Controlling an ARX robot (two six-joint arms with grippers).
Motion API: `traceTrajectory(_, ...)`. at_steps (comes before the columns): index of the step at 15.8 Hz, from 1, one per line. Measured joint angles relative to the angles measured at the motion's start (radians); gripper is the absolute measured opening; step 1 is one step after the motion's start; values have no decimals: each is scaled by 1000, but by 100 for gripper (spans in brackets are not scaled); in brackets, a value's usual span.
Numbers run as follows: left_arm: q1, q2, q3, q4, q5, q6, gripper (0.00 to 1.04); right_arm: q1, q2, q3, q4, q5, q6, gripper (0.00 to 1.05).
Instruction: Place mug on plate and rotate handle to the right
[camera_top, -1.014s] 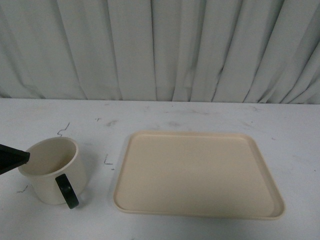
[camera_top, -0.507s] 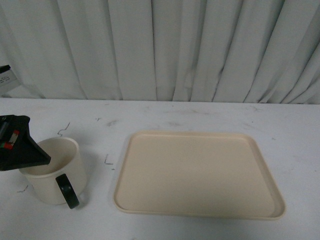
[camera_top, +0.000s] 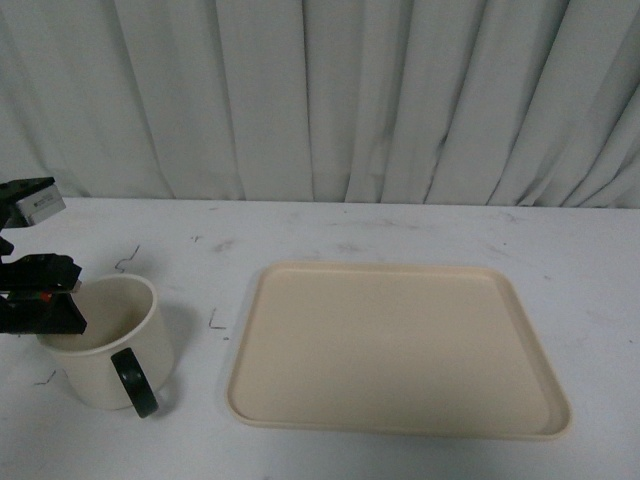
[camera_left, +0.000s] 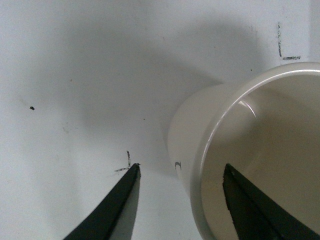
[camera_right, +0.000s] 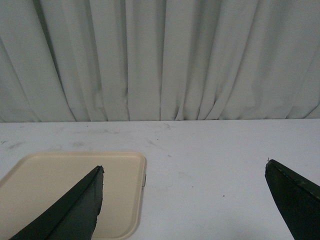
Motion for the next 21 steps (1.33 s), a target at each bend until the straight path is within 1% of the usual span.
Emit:
traceTrajectory(3,-14,-6,-10,2,-28,1,20,0,0,0,0,0,0,98)
traceTrajectory(4,-19,-23,-17,-17,-39,-4,8,0,0,0,0,0,0,98)
traceTrajectory(5,-32,-51,-27,-37,-51,-16,2,0,0,0,0,0,0,98)
traceTrajectory(7,-81,-145,-26,-76,-63,-69,3,0,0,0,0,0,0,98)
traceTrajectory(9,-176,-202,10,-106,-79,-160,3,0,0,0,0,0,0,98)
traceTrajectory(10,-241,-205,39,-106,-73,-215,3,0,0,0,0,0,0,98)
traceTrajectory(12,-387,-167,82,-85,-31,-295,3,0,0,0,0,0,0,98)
traceTrajectory(13,-459,-122,120,-77,-36,-323,3,0,0,0,0,0,0,98)
traceTrajectory(15,-562,-14,198,-82,-65,-370,3,0,0,0,0,0,0,98)
traceTrajectory(17,-621,91,259,-103,-102,-412,3,0,0,0,0,0,0,98)
traceTrajectory(21,-633,225,406,-163,-167,-504,3,0,0,0,0,0,0,98)
